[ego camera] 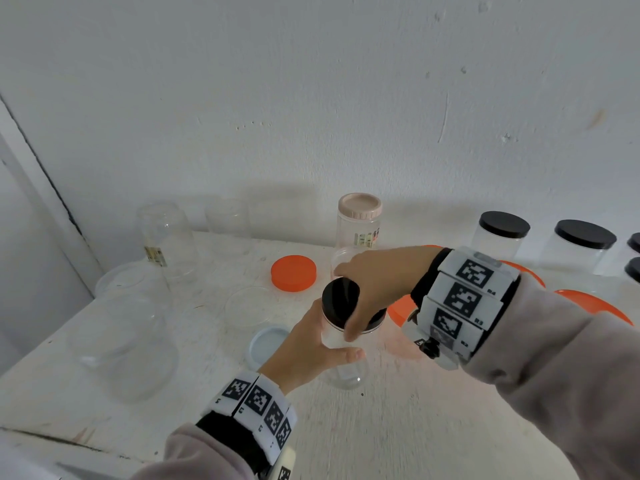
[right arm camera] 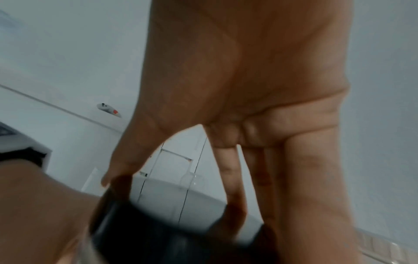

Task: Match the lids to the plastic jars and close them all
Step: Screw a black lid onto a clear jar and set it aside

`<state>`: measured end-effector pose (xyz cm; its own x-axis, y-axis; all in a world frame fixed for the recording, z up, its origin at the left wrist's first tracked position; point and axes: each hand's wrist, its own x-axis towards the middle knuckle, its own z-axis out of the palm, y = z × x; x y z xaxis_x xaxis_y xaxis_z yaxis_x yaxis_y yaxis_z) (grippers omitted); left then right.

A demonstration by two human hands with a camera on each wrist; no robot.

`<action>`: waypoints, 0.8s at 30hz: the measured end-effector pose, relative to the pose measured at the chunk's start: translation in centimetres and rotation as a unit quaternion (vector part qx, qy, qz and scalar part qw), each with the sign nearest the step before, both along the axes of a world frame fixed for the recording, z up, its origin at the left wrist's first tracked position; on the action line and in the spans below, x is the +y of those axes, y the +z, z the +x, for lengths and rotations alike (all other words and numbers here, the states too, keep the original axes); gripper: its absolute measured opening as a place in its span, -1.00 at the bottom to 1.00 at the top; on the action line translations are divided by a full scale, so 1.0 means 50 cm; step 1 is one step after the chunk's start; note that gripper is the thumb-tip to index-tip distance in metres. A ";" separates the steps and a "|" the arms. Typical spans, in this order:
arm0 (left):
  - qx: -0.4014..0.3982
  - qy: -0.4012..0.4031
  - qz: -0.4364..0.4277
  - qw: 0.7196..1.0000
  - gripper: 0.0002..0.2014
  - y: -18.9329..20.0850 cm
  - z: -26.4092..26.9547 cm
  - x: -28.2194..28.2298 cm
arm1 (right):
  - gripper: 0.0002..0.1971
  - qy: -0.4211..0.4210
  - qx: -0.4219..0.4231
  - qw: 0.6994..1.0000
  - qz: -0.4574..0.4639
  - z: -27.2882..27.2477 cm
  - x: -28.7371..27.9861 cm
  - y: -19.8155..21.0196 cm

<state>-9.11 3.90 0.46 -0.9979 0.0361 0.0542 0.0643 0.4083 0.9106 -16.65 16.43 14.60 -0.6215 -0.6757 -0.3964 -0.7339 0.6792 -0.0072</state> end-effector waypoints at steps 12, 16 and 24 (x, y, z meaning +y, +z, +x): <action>0.002 0.004 0.002 1.000 -0.23 0.000 0.002 0.001 | -0.27 0.000 0.059 0.997 -0.041 -0.002 -0.002 -0.015; -0.005 0.006 0.014 1.000 -0.15 -0.001 0.002 0.003 | -0.22 0.023 -0.032 0.999 0.028 -0.008 0.002 0.009; -0.003 0.010 0.005 1.000 -0.19 0.000 0.004 0.005 | -0.29 0.018 0.007 0.999 -0.033 -0.008 0.006 -0.002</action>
<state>-8.92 4.14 0.46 -0.9987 0.0149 0.0494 0.0512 0.4002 0.9150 -17.04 16.73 14.52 -0.6015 -0.7218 -0.3422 -0.7579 0.6510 -0.0409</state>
